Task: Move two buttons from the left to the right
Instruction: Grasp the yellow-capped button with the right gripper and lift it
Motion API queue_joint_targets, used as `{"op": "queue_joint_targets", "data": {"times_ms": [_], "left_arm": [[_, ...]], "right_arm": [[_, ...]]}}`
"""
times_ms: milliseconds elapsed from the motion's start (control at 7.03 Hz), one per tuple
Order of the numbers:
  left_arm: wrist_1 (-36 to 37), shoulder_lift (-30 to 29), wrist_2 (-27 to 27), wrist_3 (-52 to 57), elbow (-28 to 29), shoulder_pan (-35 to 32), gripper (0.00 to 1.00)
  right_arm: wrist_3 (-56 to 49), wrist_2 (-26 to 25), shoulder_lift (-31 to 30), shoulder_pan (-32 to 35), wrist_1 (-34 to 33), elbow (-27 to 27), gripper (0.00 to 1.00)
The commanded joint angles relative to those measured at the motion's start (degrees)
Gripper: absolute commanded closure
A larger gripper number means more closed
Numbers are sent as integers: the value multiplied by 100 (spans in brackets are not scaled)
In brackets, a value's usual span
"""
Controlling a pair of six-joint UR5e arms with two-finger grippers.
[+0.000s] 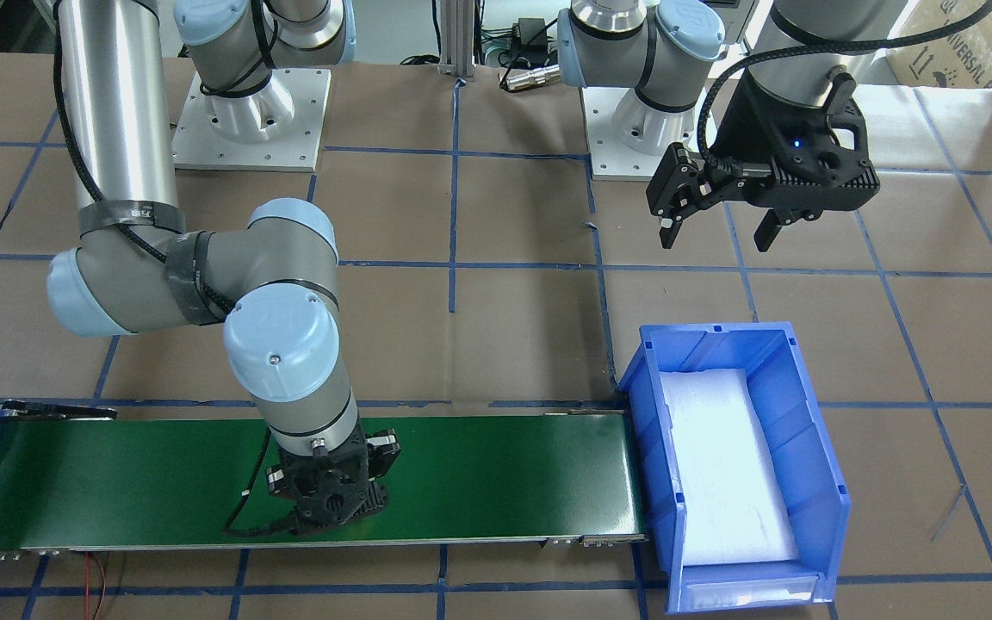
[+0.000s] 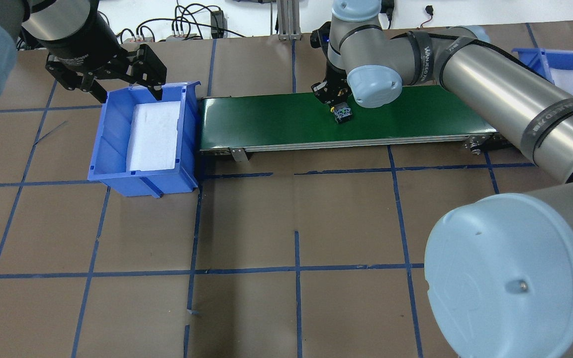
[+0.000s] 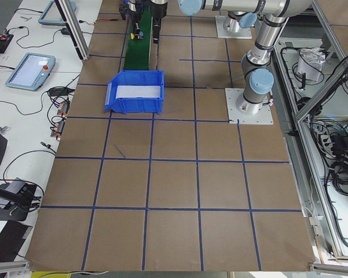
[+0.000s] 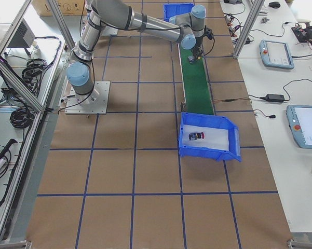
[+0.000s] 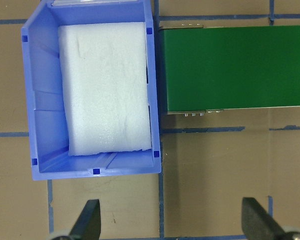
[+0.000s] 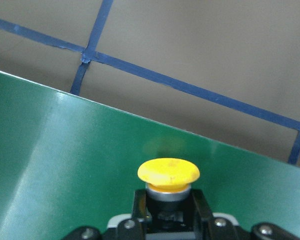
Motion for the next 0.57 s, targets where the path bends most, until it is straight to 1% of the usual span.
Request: {"op": "queue_joint_targets", "data": {"times_ms": [0,142,285,427], "left_arm": [[32,-2,-12,0,-3,7,0],[41,-2,-12,-9,-12,7,0],[50,-2,-12,-9,-12,7,0],[50,-11,-21,-9,-12,7,0]], "right_arm": [[-155,65,-373,-780,389,-104,91],[-539,170,-619,-1290,626,-104,91],[-734,171,-830,-1748,951,-87,91],[-1189,163,-858,-2318,1076,-69,91]]}}
